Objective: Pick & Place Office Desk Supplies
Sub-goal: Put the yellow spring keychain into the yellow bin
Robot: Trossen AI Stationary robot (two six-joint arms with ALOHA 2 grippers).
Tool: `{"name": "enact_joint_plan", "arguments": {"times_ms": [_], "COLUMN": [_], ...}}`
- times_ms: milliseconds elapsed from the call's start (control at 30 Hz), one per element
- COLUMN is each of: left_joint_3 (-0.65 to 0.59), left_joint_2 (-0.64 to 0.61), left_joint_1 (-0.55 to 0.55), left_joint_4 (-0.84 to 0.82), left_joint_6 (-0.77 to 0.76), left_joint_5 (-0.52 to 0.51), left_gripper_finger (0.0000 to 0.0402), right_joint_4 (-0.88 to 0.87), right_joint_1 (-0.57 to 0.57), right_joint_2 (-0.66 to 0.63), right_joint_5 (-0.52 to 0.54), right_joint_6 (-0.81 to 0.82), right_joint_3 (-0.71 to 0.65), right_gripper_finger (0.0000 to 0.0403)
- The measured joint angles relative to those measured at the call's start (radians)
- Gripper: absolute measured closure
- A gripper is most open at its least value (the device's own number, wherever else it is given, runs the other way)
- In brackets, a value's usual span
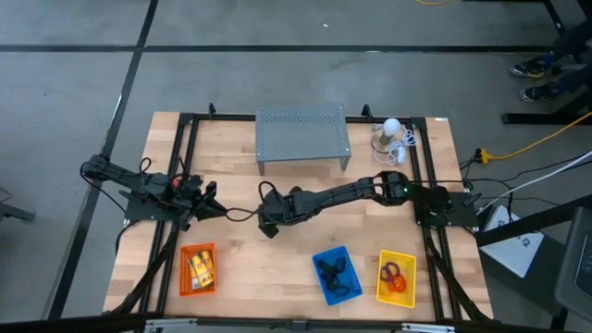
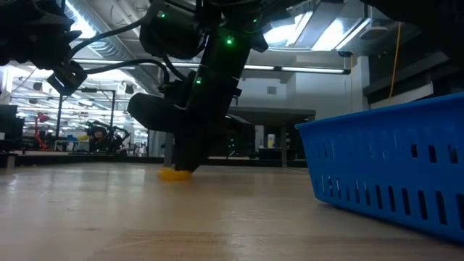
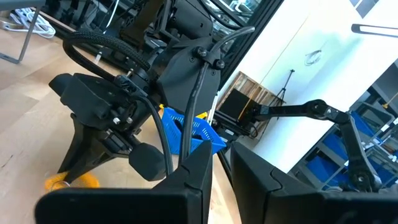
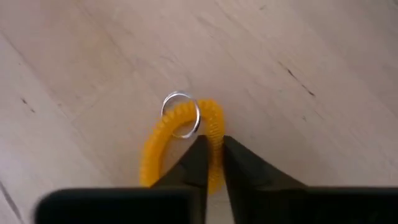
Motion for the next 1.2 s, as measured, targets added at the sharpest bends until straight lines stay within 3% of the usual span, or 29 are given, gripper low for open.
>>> {"name": "enact_joint_plan", "arguments": {"times_ms": [67,300,533,800,1200], "left_joint_3": [0.000,0.000,0.000,0.000,0.000], "left_joint_2": [0.000,0.000,0.000,0.000,0.000], "left_joint_1": [0.000,0.000,0.000,0.000,0.000], "left_joint_4": [0.000,0.000,0.000,0.000,0.000], "left_joint_6": [0.000,0.000,0.000,0.000,0.000], "left_joint_5": [0.000,0.000,0.000,0.000,0.000], "left_gripper_finger": [0.0347,0.0347,0.0347,0.0347,0.0347], "right_joint_4": [0.001,0.045,0.101,0.097,0.105], "right_joint_1": [0.000,0.026,0.097,0.194,0.392], "right_joint_2": [0.000,-0.018,-0.117,-0.221,-0.386], "right_joint_5": [-0.003,-0.014,-0.011,0.125,0.523], "right_joint_6": [-0.004,-0.049,-0.082,-0.108,-0.137], "right_joint_3": [0.000,-0.007,-0.006,-0.006,-0.004], "right_gripper_finger": [0.0389,0.0379,0.0395,0.0395,0.0395]}}
